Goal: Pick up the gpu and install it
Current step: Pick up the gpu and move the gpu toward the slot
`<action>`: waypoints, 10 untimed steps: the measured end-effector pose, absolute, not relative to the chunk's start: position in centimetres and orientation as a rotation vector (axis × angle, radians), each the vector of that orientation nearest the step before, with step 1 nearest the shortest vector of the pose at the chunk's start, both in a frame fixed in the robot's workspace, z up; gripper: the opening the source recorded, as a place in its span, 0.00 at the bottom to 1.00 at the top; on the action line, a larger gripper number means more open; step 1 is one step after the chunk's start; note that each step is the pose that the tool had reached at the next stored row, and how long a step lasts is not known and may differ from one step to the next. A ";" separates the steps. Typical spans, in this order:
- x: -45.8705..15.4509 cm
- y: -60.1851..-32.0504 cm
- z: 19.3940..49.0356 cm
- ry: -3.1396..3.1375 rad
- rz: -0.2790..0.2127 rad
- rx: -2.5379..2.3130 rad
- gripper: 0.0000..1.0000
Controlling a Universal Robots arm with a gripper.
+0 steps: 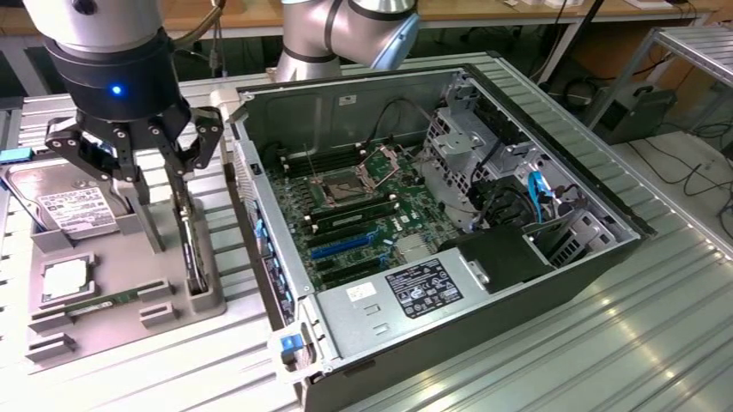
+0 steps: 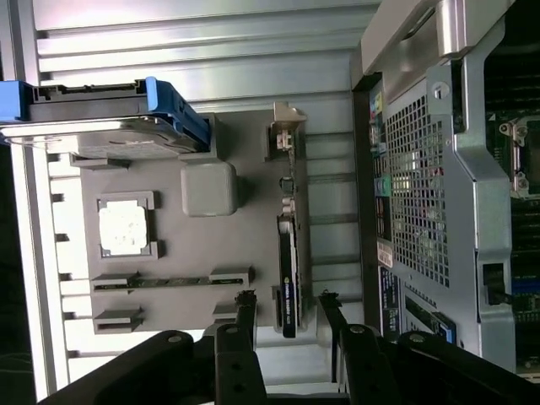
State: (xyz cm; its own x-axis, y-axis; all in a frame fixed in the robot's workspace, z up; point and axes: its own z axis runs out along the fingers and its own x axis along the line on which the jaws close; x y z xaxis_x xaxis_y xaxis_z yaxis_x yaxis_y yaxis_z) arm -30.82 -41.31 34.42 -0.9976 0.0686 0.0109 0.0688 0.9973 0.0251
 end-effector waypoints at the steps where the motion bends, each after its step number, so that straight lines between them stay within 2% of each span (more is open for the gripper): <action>1: -30.8 -41.3 34.3 -3.130 -0.040 -0.107 0.42; 10: -30.1 -41.3 31.9 -3.131 -0.040 -0.104 0.42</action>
